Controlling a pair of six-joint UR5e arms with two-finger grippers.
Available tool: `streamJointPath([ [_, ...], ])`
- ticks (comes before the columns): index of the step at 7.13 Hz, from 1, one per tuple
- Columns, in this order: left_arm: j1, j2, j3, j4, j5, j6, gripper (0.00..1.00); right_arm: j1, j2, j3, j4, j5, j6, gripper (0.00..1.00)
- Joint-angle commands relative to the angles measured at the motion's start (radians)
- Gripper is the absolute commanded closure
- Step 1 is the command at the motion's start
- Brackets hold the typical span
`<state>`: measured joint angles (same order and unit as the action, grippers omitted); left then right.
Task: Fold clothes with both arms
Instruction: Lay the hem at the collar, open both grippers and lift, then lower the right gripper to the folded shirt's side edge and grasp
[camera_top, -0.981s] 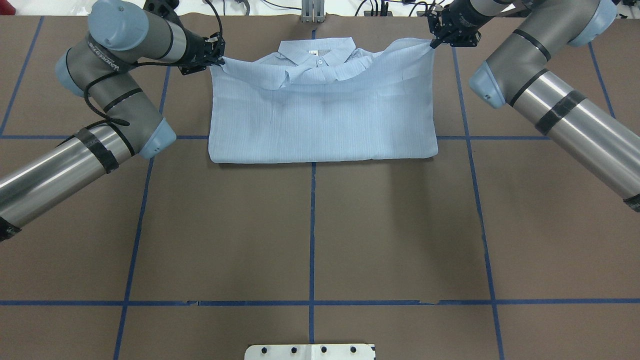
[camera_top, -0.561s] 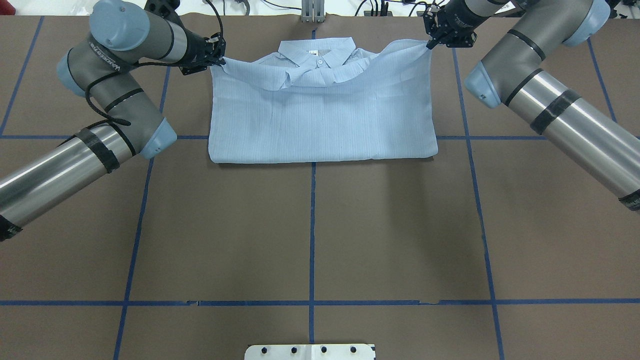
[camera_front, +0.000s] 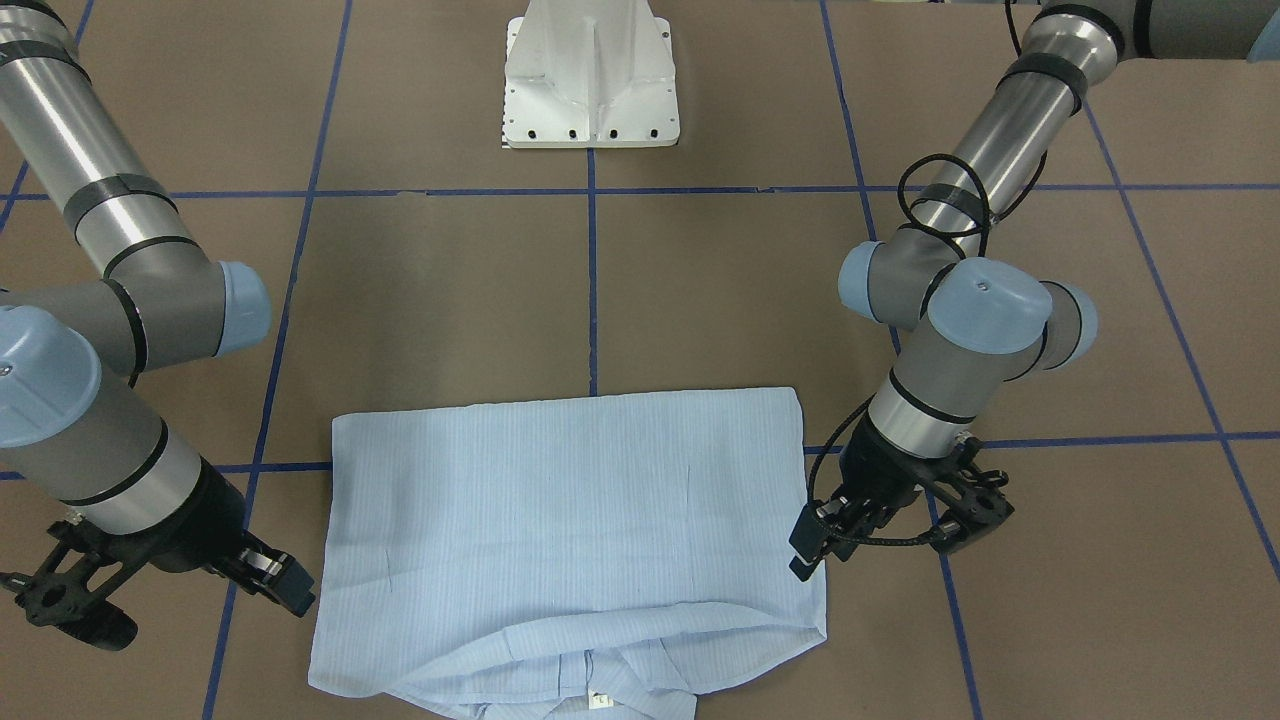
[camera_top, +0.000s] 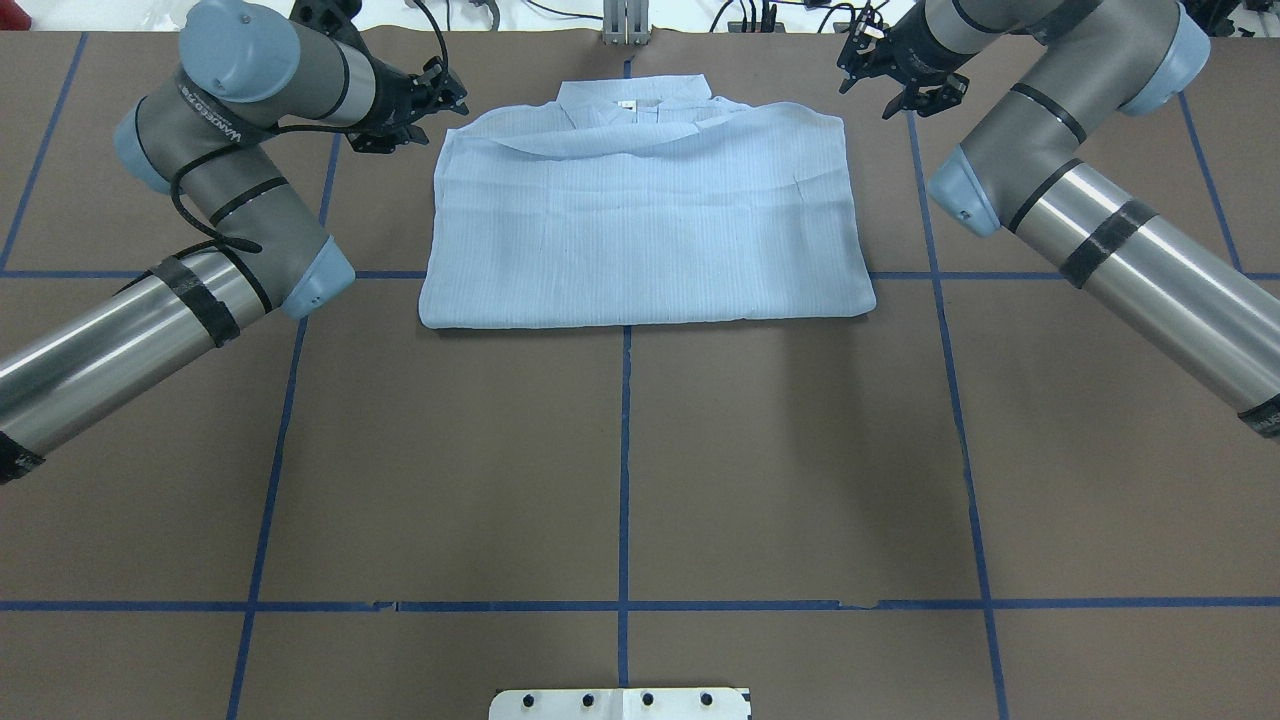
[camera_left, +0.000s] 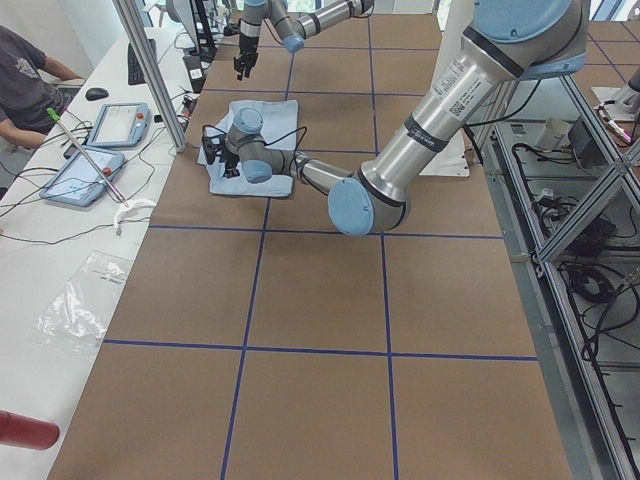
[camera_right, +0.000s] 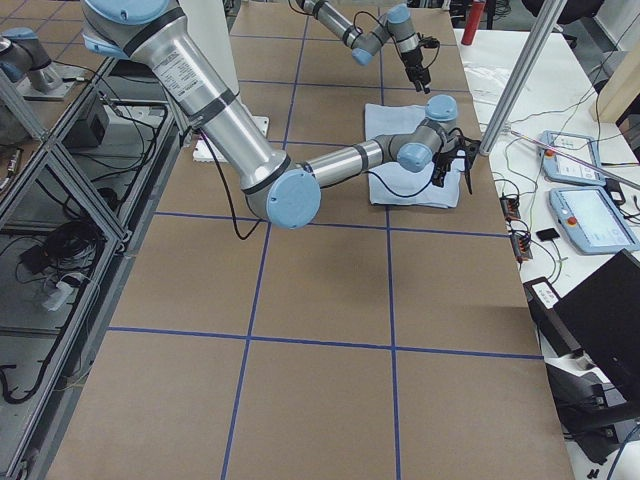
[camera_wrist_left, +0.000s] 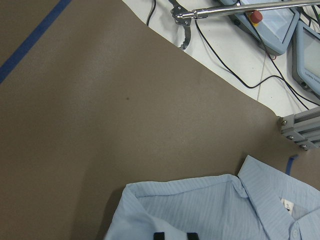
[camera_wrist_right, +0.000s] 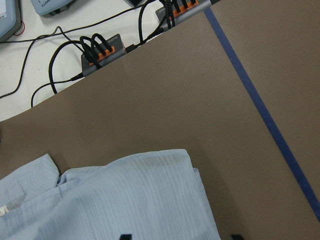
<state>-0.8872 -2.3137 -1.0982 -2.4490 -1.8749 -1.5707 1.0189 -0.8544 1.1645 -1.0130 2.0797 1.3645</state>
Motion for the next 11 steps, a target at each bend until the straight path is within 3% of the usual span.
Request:
streamJointPath([
  [1, -0.002, 0.010, -0.025, 0.008, -0.003, 0.000, 0.00, -0.040, -0.049, 0.048, 0.033, -0.004, -0.015, 0.00],
  [3, -0.002, 0.020, -0.052, 0.013, -0.003, -0.003, 0.00, -0.124, -0.195, 0.238, 0.031, -0.004, -0.012, 0.00],
  [7, -0.001, 0.028, -0.095, 0.018, -0.004, -0.012, 0.00, -0.212, -0.261, 0.236, 0.025, -0.016, -0.016, 0.00],
  [11, -0.001, 0.031, -0.098, 0.016, -0.006, -0.012, 0.00, -0.220, -0.268, 0.234, 0.019, -0.013, -0.016, 0.02],
])
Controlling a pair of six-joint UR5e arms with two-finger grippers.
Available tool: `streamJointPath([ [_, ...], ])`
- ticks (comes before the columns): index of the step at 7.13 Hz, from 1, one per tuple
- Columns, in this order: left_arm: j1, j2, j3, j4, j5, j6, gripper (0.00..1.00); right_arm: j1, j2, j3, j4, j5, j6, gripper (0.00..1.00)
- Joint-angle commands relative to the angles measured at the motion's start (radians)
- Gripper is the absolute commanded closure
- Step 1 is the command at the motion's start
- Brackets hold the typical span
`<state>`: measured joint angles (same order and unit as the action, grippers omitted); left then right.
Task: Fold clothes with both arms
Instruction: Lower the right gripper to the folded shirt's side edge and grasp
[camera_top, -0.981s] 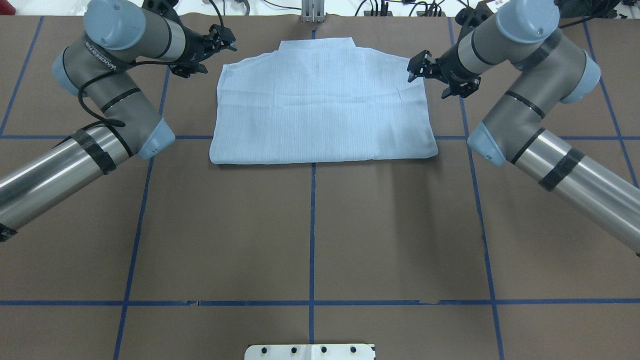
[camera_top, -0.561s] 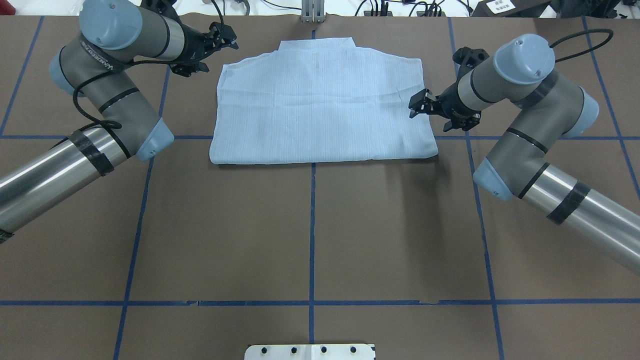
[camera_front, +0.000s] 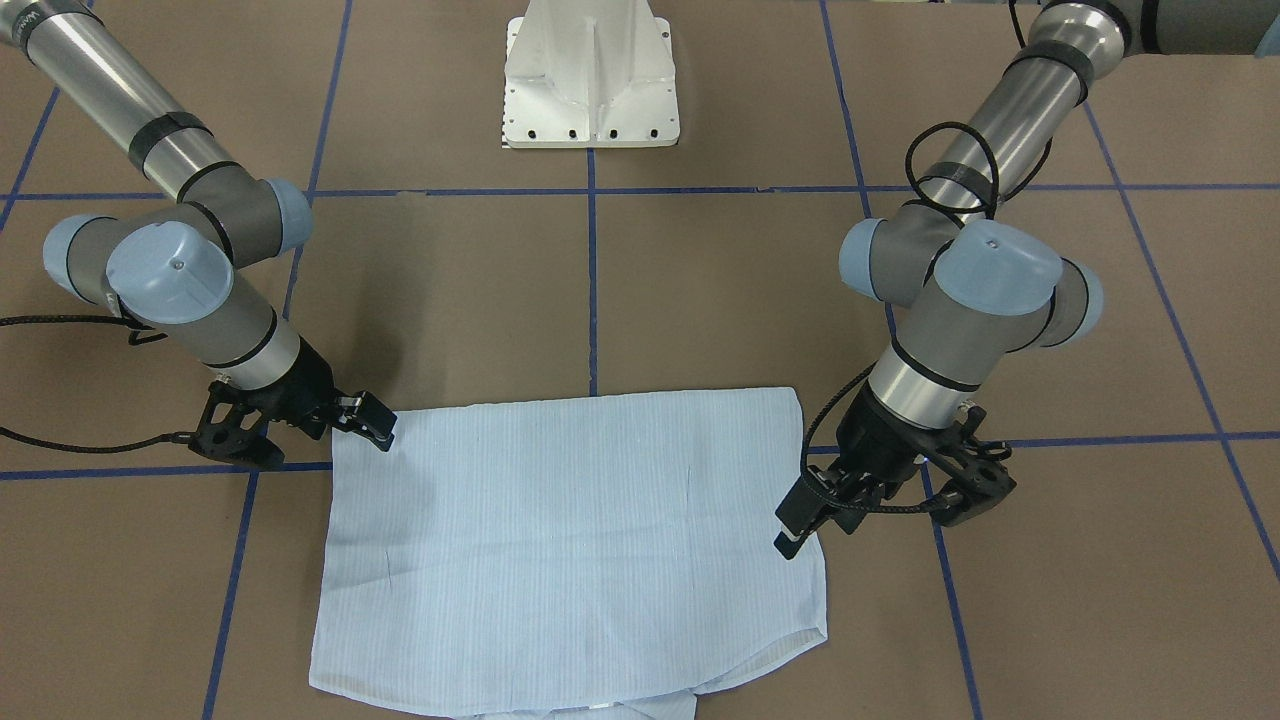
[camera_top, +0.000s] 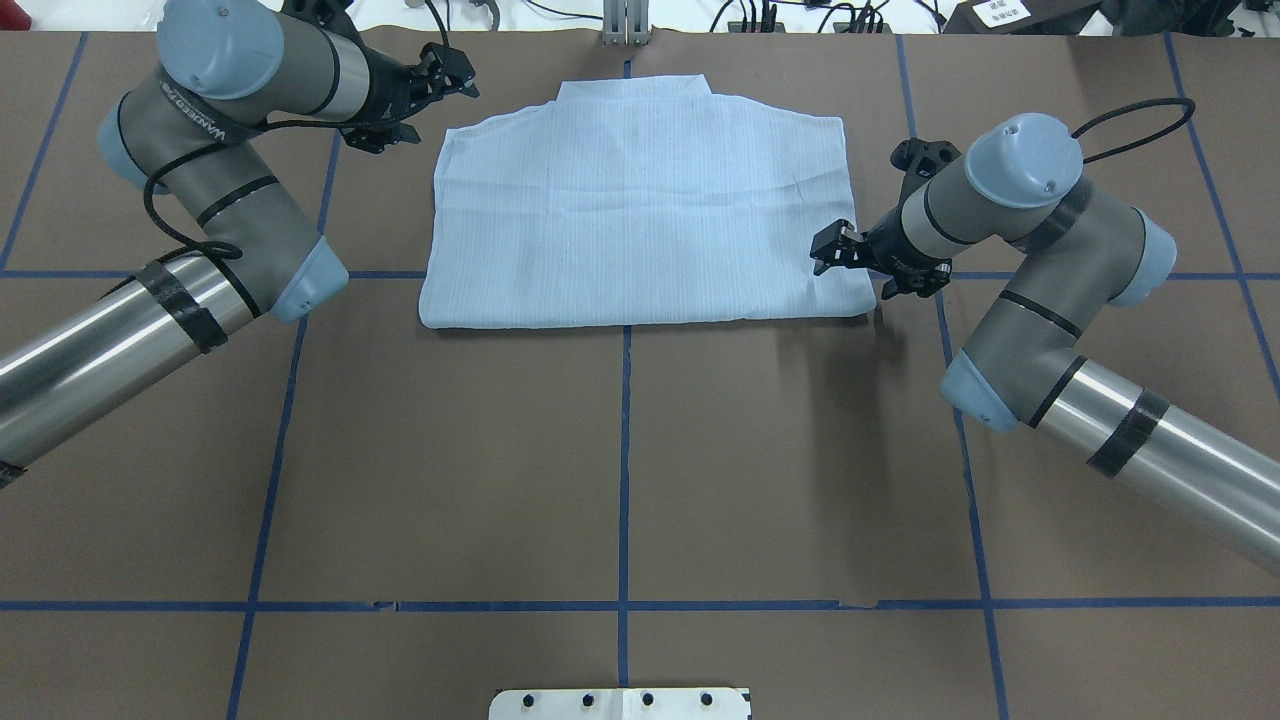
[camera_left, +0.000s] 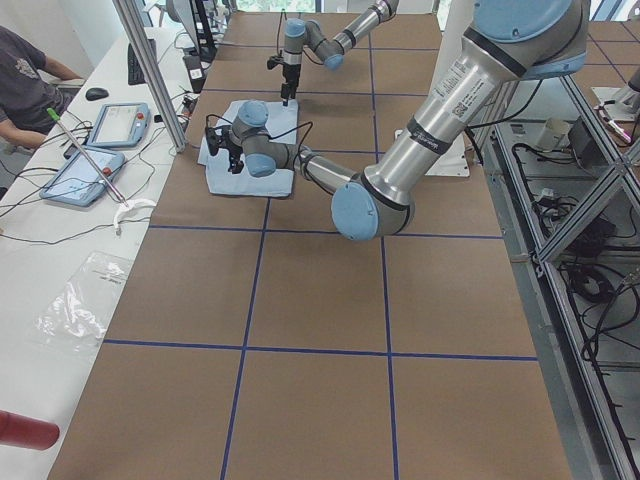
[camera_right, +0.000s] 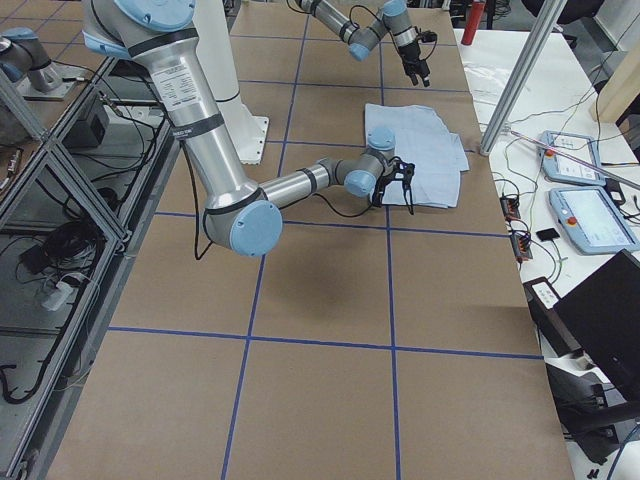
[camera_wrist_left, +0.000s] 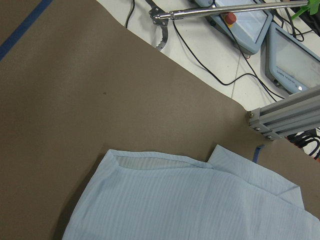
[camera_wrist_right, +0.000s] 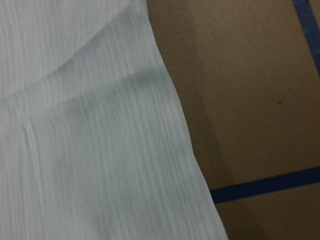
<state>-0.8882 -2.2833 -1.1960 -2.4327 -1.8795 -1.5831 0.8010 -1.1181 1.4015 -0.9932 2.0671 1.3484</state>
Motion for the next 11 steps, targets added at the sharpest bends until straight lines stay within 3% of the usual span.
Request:
streamJointPath([
  [1, 0.000, 0.001, -0.005, 0.000, -0.007, 0.000, 0.00, -0.002, -0.008, -0.003, -0.001, 0.001, 0.000, 0.02],
  [2, 0.000, 0.001, -0.008, 0.001, -0.012, 0.000, 0.00, -0.003, -0.014, -0.004, -0.001, -0.001, 0.000, 0.02],
  [3, 0.000, 0.002, -0.010, 0.000, -0.012, 0.000, 0.00, -0.003, -0.020, -0.001, -0.001, 0.001, 0.000, 0.10],
  [4, 0.000, 0.002, -0.013, 0.000, -0.010, 0.000, 0.00, -0.003, -0.020, -0.002, -0.001, 0.005, 0.000, 0.32],
  [6, 0.000, 0.002, -0.013, 0.000, -0.010, 0.002, 0.00, -0.003, -0.022, -0.001, -0.001, 0.010, 0.000, 0.85],
  [7, 0.000, 0.002, -0.013, 0.000, -0.010, 0.000, 0.00, -0.002, -0.022, 0.008, -0.001, 0.013, 0.000, 1.00],
  [10, 0.000, 0.002, -0.026, 0.003, -0.009, 0.000, 0.00, 0.035, -0.019, 0.039, -0.076, 0.082, 0.014, 1.00],
  [11, 0.000, 0.002, -0.037, 0.006, -0.009, 0.000, 0.00, 0.058, -0.075, 0.088, -0.068, 0.115, -0.006, 1.00],
])
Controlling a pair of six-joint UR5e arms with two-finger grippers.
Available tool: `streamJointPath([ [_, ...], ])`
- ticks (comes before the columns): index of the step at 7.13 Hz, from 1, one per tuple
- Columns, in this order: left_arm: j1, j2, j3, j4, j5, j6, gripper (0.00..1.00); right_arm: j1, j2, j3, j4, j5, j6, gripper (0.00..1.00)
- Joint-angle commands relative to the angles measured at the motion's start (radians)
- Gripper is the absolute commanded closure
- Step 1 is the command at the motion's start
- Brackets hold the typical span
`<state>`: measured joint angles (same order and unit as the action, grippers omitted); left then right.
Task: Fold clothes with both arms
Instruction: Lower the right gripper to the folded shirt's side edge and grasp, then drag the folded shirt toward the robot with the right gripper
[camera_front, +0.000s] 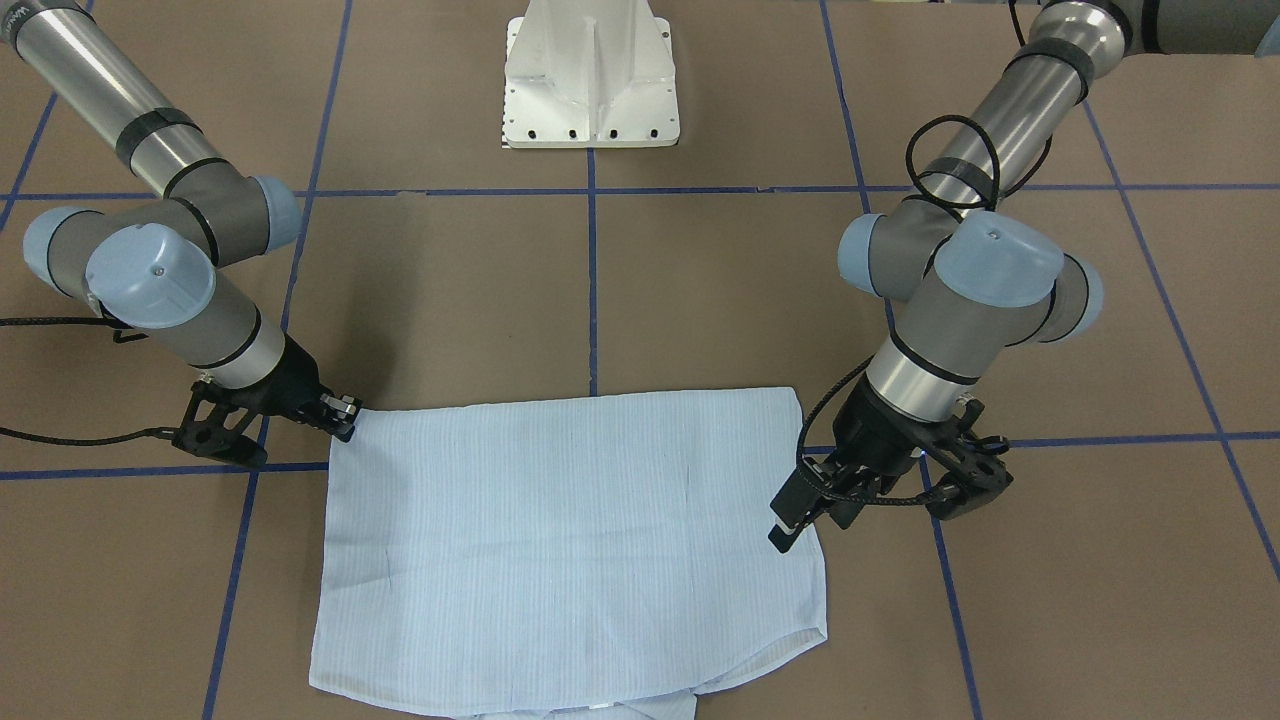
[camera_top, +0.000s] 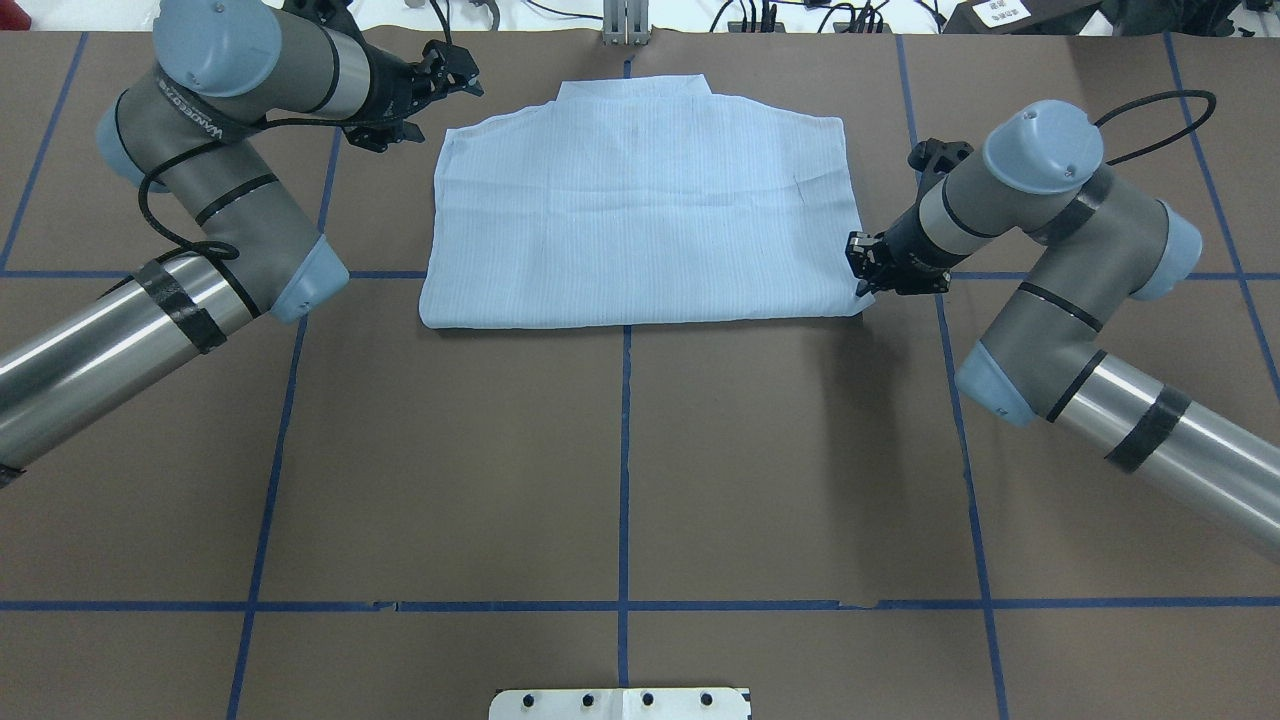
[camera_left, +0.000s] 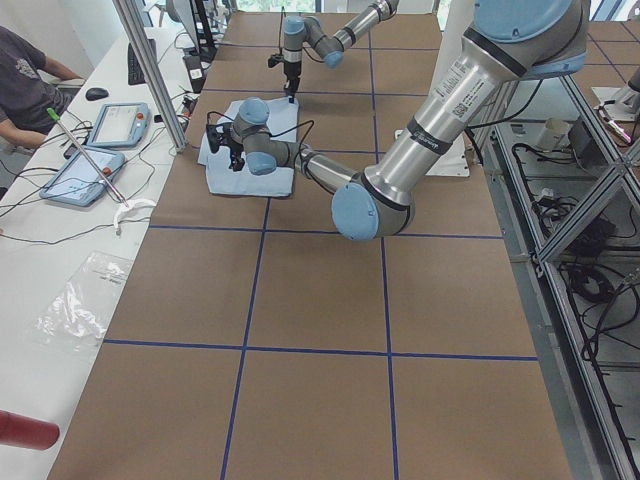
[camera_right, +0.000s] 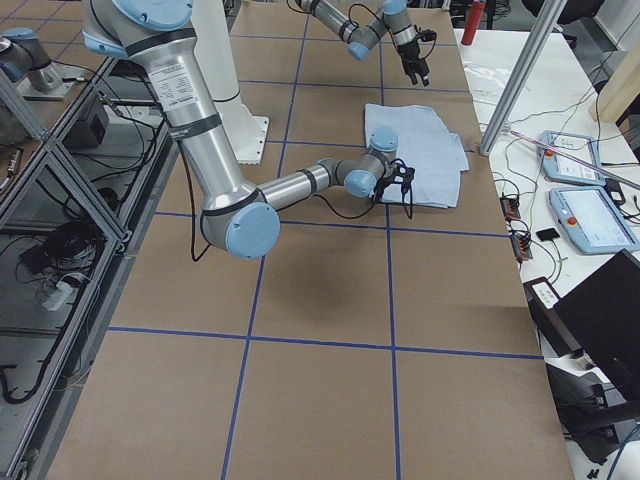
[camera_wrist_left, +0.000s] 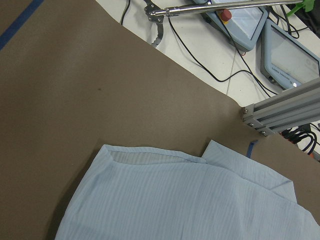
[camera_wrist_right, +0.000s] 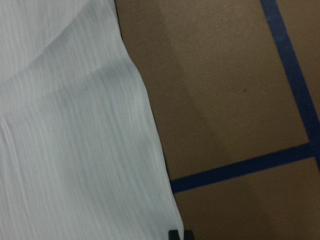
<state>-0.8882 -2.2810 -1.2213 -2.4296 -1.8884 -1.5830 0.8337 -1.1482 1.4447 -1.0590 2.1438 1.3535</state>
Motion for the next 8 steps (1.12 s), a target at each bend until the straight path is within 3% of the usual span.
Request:
streamJointPath([
  [1, 0.000, 0.000, -0.035, 0.038, 0.000, 0.000, 0.00, 0.042, -0.098, 0.121, -0.007, 0.071, -0.043, 1.00],
  [5, 0.005, -0.002, -0.053, 0.067, 0.002, -0.003, 0.00, -0.028, -0.575, 0.637, -0.009, 0.111, -0.043, 1.00],
  [7, 0.006, 0.009, -0.053, 0.066, 0.003, -0.003, 0.00, -0.217, -0.721, 0.829, -0.006, 0.175, -0.031, 1.00],
  [8, 0.011, 0.011, -0.055, 0.063, 0.003, -0.015, 0.00, -0.366, -0.722, 0.864, -0.004, 0.186, -0.031, 1.00],
])
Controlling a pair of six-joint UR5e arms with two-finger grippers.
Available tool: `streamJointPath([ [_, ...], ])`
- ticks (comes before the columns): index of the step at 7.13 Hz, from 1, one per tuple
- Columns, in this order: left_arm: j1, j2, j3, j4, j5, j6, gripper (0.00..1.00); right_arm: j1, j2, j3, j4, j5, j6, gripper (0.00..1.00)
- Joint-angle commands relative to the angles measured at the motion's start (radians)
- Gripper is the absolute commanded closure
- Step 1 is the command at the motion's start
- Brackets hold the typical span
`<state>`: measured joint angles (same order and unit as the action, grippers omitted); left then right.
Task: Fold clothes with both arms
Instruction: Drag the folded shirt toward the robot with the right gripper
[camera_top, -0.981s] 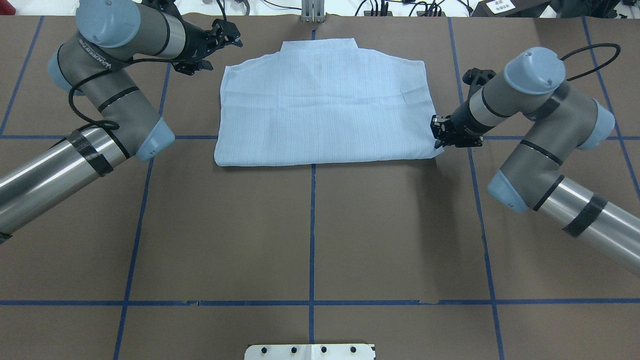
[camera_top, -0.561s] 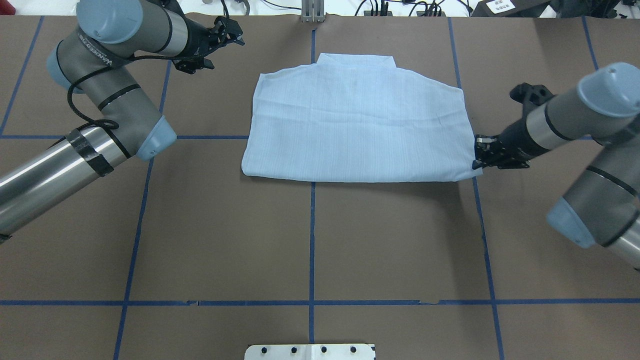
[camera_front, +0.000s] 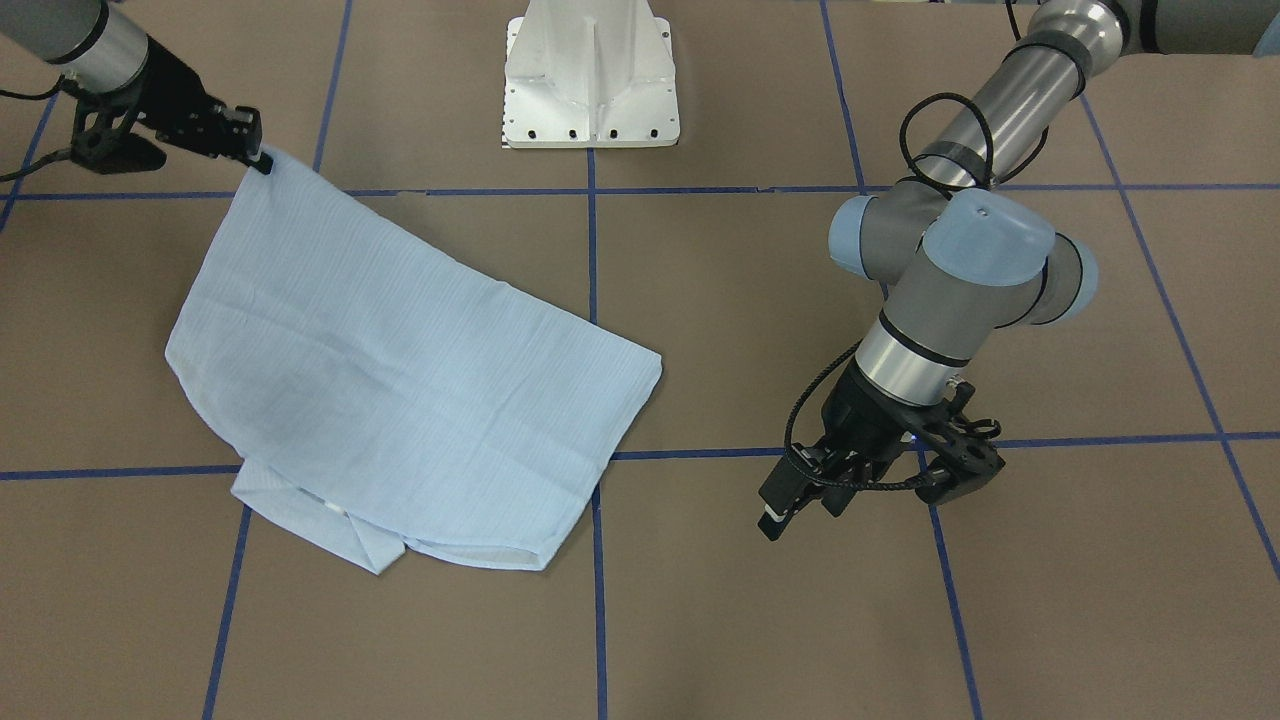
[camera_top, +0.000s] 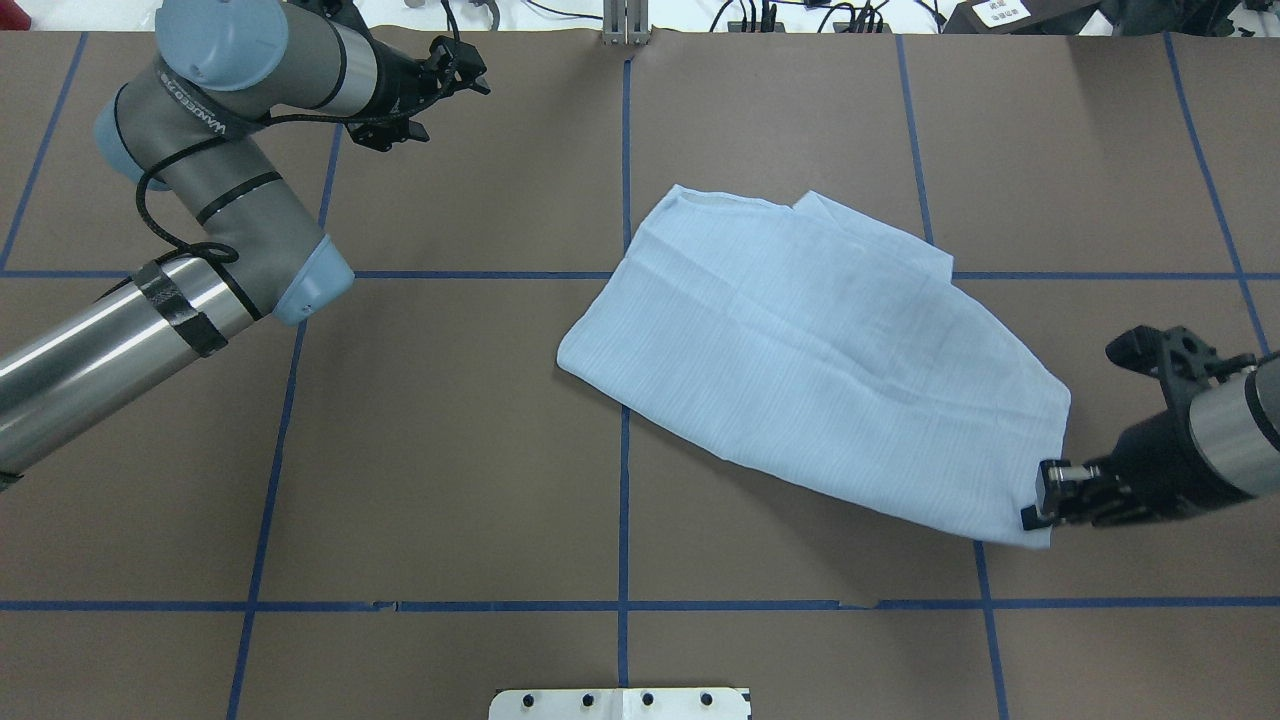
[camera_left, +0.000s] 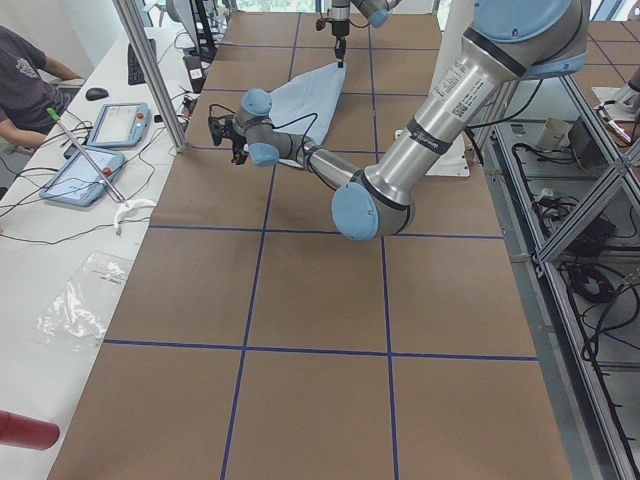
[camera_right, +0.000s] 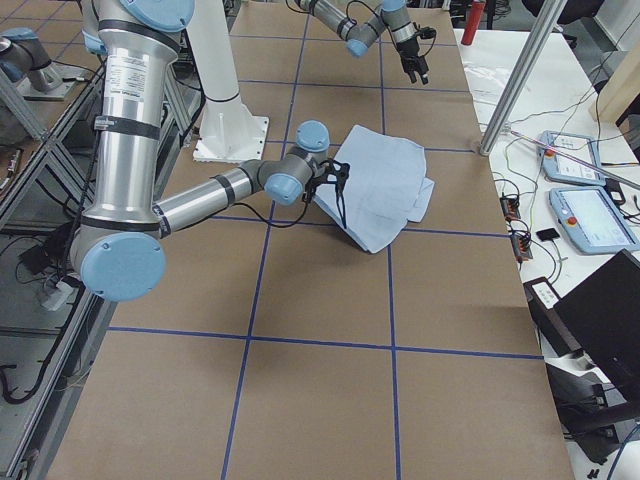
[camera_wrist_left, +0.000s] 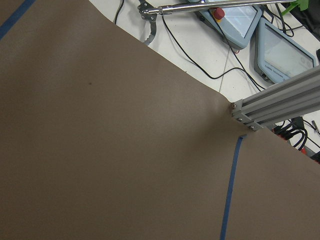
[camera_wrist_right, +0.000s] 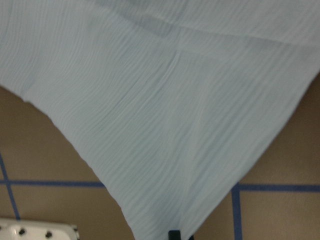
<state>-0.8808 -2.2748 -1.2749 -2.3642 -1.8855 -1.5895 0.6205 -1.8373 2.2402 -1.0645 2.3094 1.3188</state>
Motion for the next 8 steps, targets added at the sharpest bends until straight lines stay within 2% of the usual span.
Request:
streamJointPath([
  [1, 0.009, 0.005, -0.014, -0.001, 0.002, -0.024, 0.00, -0.304, -0.031, 0.084, 0.003, 0.009, 0.005, 1.00],
  [2, 0.014, 0.006, -0.027, -0.001, 0.003, -0.024, 0.00, -0.394, -0.033, 0.096, 0.001, 0.010, 0.008, 1.00],
  [3, 0.019, 0.030, -0.044, -0.003, 0.003, -0.024, 0.00, -0.445, -0.031, 0.095, 0.001, 0.010, 0.013, 0.46],
  [4, 0.020, 0.043, -0.060, -0.004, 0.002, -0.024, 0.00, -0.432, -0.014, 0.091, 0.003, 0.008, 0.019, 0.00],
  [5, 0.034, 0.043, -0.070, -0.004, 0.000, -0.024, 0.00, -0.398, -0.011, 0.084, 0.003, 0.008, 0.019, 0.00],
  [7, 0.060, 0.044, -0.101, -0.001, -0.006, -0.024, 0.00, -0.251, 0.073, 0.055, 0.003, 0.008, 0.017, 0.00],
  [8, 0.104, 0.057, -0.135, 0.000, -0.004, -0.026, 0.00, -0.152, 0.152, 0.043, 0.003, 0.008, 0.019, 0.00],
])
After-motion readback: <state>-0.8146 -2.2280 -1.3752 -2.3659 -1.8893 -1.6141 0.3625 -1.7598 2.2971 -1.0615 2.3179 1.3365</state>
